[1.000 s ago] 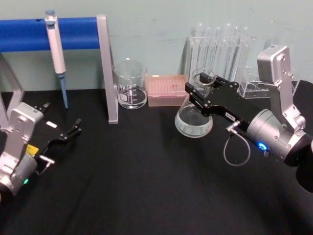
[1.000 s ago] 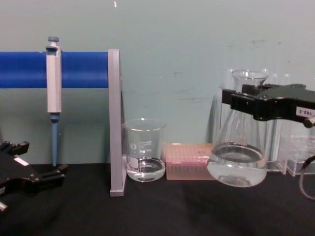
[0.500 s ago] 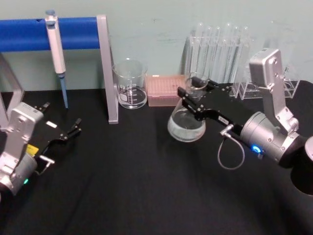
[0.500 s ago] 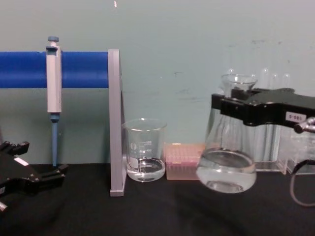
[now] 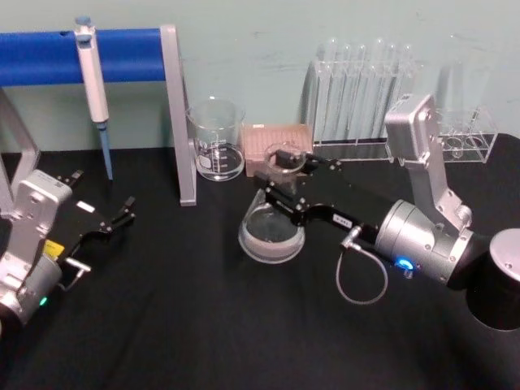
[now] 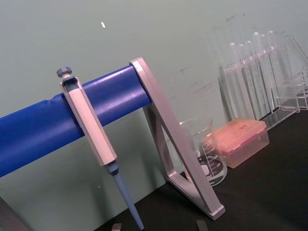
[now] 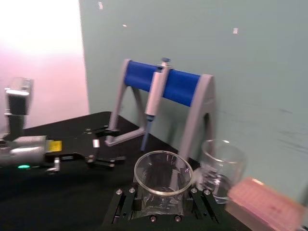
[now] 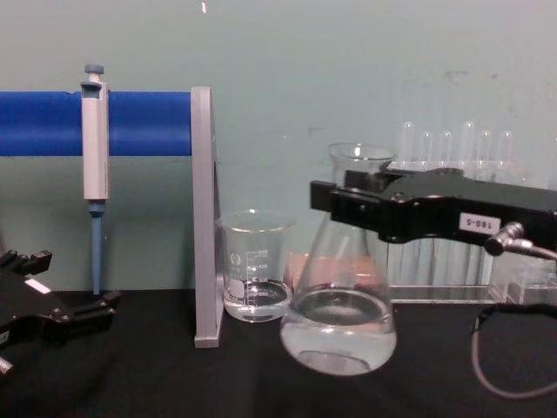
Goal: Grasp the erlenmeyer flask with one hand, shake it three times, then place it back.
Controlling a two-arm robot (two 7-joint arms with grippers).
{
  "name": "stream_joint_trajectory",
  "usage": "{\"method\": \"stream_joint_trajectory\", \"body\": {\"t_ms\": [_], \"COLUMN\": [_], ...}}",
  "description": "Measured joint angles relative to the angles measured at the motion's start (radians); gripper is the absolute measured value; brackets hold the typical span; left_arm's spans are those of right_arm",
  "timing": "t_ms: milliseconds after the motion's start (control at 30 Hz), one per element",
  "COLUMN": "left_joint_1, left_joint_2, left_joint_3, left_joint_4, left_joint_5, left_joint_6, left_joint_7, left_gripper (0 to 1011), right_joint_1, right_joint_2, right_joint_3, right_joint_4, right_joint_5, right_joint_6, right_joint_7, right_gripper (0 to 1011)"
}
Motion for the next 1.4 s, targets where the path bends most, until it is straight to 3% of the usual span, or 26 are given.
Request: {"method": "stream_joint_trajectory", "body": {"t_ms": [467, 800, 1067, 1400], "left_joint_1": [0.0, 0.0, 0.0, 0.0], "left_joint_2": [0.0, 0.0, 0.0, 0.0], "left_joint_3": [0.0, 0.0, 0.0, 0.0], "left_joint_4": [0.0, 0.0, 0.0, 0.0], "left_joint_5": [0.0, 0.0, 0.0, 0.0], "left_joint_6": [0.0, 0.0, 0.0, 0.0], "left_joint_7": [0.0, 0.0, 0.0, 0.0], "left_gripper": [1001, 1001, 1001, 1001], "right_joint_1": [0.026, 0.042, 0.047, 0.036], "right_joint_2": [0.029, 0.046, 0.055, 0.06], "right_joint_3": [-0.081, -0.116, -0.118, -0.078], "right_joint_4": [-0.011, -0.012, -0.006, 0.005], "right_joint_5": [0.051, 0.073, 0.079, 0.063], "right_joint_6": [-0.014, -0.023, -0.034, -0.042], "right_joint_7": [0.083, 0.101, 0.074, -0.002], "right_gripper": [450, 450, 450, 450]}}
